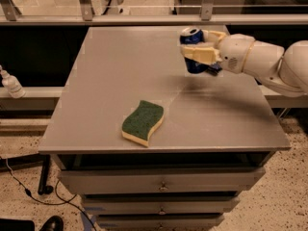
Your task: Place pepsi can upright
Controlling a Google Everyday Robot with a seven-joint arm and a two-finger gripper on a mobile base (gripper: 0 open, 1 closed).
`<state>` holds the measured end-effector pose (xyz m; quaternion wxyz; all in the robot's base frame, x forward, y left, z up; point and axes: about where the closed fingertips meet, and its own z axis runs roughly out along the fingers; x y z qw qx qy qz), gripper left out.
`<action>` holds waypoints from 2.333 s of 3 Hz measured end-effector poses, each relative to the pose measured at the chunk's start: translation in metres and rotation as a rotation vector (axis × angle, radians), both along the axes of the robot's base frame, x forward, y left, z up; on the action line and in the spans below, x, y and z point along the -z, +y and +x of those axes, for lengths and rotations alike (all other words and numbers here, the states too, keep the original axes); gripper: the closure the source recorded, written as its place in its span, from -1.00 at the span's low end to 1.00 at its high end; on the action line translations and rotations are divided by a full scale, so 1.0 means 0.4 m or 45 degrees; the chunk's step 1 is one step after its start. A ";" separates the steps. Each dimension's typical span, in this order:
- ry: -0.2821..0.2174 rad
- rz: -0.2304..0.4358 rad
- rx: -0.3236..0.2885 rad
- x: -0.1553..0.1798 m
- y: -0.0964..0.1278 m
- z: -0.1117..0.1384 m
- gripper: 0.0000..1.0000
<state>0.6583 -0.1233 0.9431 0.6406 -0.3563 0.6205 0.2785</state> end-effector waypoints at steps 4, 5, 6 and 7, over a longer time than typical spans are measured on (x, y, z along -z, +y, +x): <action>0.143 0.193 0.132 0.113 -0.215 -0.123 0.68; 0.171 0.208 0.139 0.136 -0.228 -0.140 0.22; 0.171 0.208 0.139 0.130 -0.228 -0.140 -0.25; 0.172 0.208 0.139 0.129 -0.228 -0.140 -0.71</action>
Offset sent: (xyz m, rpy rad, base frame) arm -0.0441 -0.0936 -0.0361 0.1604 0.0780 -0.1204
